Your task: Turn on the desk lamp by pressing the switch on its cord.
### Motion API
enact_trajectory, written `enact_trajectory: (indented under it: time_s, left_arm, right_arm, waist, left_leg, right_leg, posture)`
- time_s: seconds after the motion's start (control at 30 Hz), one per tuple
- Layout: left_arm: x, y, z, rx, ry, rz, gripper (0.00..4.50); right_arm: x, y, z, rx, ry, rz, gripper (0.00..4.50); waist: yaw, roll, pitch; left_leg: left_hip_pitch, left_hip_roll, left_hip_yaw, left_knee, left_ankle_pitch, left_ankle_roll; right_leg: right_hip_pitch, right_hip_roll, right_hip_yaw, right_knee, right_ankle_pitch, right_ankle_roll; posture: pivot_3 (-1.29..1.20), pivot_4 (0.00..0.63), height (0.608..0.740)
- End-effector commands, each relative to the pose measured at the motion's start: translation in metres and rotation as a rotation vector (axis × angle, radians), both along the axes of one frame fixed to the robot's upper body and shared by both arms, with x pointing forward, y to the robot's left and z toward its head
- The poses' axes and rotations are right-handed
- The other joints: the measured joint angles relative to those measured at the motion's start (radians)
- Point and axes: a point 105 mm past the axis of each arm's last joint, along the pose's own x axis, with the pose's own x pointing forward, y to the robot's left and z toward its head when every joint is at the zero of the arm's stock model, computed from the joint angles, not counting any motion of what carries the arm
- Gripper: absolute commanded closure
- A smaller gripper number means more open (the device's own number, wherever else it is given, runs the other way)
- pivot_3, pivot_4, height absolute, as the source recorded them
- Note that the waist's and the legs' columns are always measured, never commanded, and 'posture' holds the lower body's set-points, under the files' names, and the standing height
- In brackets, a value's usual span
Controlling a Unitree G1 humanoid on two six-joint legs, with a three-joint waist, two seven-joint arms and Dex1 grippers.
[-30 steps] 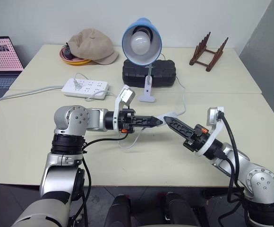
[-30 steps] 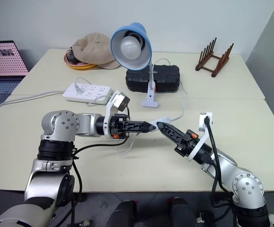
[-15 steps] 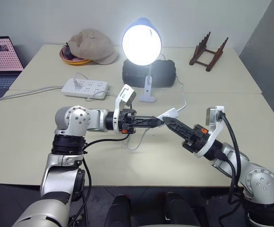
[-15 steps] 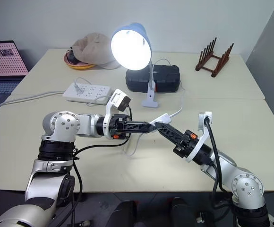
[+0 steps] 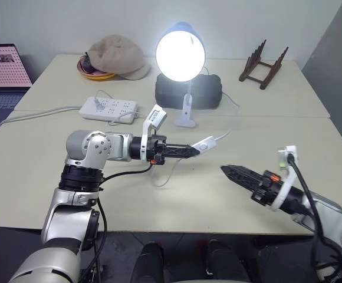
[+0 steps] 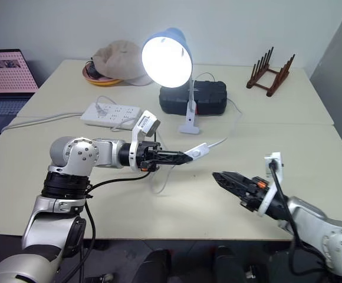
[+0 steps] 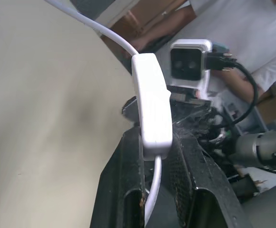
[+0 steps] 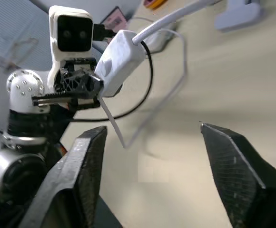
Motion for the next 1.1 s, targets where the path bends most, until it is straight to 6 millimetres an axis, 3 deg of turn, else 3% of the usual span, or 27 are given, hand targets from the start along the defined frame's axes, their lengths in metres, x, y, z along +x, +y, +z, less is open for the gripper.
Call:
enact_trajectory:
  time_s: [0.03, 0.17, 0.33, 0.37, 0.4, 0.47, 0.6, 0.7, 0.8, 0.93, 1.1]
  left_arm:
    - [0.023, -0.004, -0.036, 0.257, -0.353, -0.015, 4.12]
    - [0.037, -0.013, -0.056, 0.331, -0.510, -0.023, 4.12]
    - [0.044, -0.014, -0.065, 0.380, -0.633, -0.083, 4.12]
    - [0.042, -0.013, -0.062, 0.362, -0.624, -0.100, 3.77]
    - [0.041, -0.012, -0.058, 0.345, -0.615, -0.110, 3.77]
    - [0.041, -0.005, -0.049, 0.320, -0.601, -0.116, 3.26]
    - [0.040, 0.018, -0.020, 0.235, -0.519, -0.079, 2.45]
    - [0.040, 0.053, -0.004, 0.264, -0.508, -0.002, 1.85]
    - [0.030, 0.086, 0.004, 0.315, -0.510, 0.039, 1.14]
    - [0.029, 0.114, 0.008, 0.383, -0.563, 0.150, 0.34]
    - [0.022, 0.131, 0.003, 0.408, -0.548, 0.204, 0.23]
  right_arm:
    - [-0.015, -0.002, 0.002, -0.369, -0.185, 0.123, 0.17]
    - [-0.005, -0.008, 0.002, -0.547, -0.320, 0.104, 0.05]
    - [0.000, -0.006, -0.001, -0.567, -0.376, 0.082, 0.05]
    - [0.001, -0.008, -0.003, -0.572, -0.379, 0.072, 0.02]
    - [0.003, -0.010, -0.004, -0.577, -0.380, 0.060, 0.02]
    - [0.005, -0.014, -0.005, -0.587, -0.385, 0.044, 0.00]
    - [0.006, -0.022, -0.008, -0.600, -0.379, 0.043, 0.00]
    - [0.003, -0.029, -0.010, -0.616, -0.363, 0.069, 0.00]
    - [-0.002, -0.036, -0.013, -0.623, -0.334, 0.115, 0.00]
    - [-0.007, -0.043, -0.015, -0.633, -0.305, 0.155, 0.00]
    - [-0.003, -0.048, -0.017, -0.636, -0.299, 0.157, 0.00]
  waist:
    - [-0.001, 0.000, 0.000]
    - [-0.002, 0.000, 0.000]
    - [-0.001, -0.001, 0.000]
    - [-0.001, -0.001, 0.000]
    - [-0.001, -0.001, 0.000]
    - [-0.002, -0.001, 0.000]
    - [-0.005, -0.002, 0.001]
    - [-0.007, -0.002, 0.001]
    - [-0.011, -0.001, 0.001]
    - [-0.003, -0.002, 0.001]
    - [0.000, -0.003, 0.001]
  left_leg:
    - [0.000, 0.000, 0.000, 0.000, 0.000, 0.000]
    - [0.000, 0.000, 0.000, 0.000, 0.000, 0.000]
    - [-0.002, 0.000, 0.001, 0.000, 0.000, 0.000]
    - [-0.003, 0.000, 0.002, 0.000, 0.000, 0.000]
    - [-0.003, 0.000, 0.002, 0.000, 0.000, 0.000]
    - [-0.003, 0.000, 0.001, 0.000, 0.000, 0.000]
    - [-0.002, 0.000, 0.001, 0.000, 0.000, 0.000]
    - [-0.001, 0.000, 0.001, 0.000, 0.000, 0.000]
    - [-0.001, 0.001, 0.001, 0.000, 0.000, 0.000]
    - [0.000, 0.001, 0.001, -0.001, 0.000, 0.000]
    - [-0.001, 0.001, 0.000, 0.001, 0.000, 0.000]
  right_leg:
    - [0.000, 0.000, 0.001, 0.000, -0.001, -0.001]
    - [0.000, 0.001, 0.001, 0.000, -0.003, -0.005]
    - [-0.001, 0.000, 0.001, -0.004, 0.001, 0.001]
    - [-0.001, 0.000, 0.001, -0.004, 0.001, 0.002]
    - [-0.001, 0.000, 0.001, -0.004, 0.000, 0.002]
    - [-0.001, 0.000, 0.001, -0.004, 0.000, 0.002]
    - [-0.001, 0.000, 0.001, -0.003, 0.000, 0.002]
    - [-0.001, 0.001, 0.001, -0.002, 0.000, 0.002]
    - [-0.001, 0.001, 0.001, -0.001, 0.000, 0.002]
    - [0.000, 0.001, 0.001, -0.001, 0.000, 0.001]
    - [0.000, 0.000, 0.000, -0.001, -0.001, 0.001]
  posture:
    - [0.00, 0.150, 0.740]
    - [0.00, 0.150, 0.740]
    - [0.00, 0.150, 0.740]
    - [0.00, 0.150, 0.740]
    - [0.00, 0.150, 0.740]
    - [0.00, 0.150, 0.740]
    - [0.00, 0.150, 0.740]
    - [0.00, 0.150, 0.740]
    - [0.00, 0.150, 0.740]
    - [0.00, 0.150, 0.740]
    - [0.00, 0.150, 0.740]
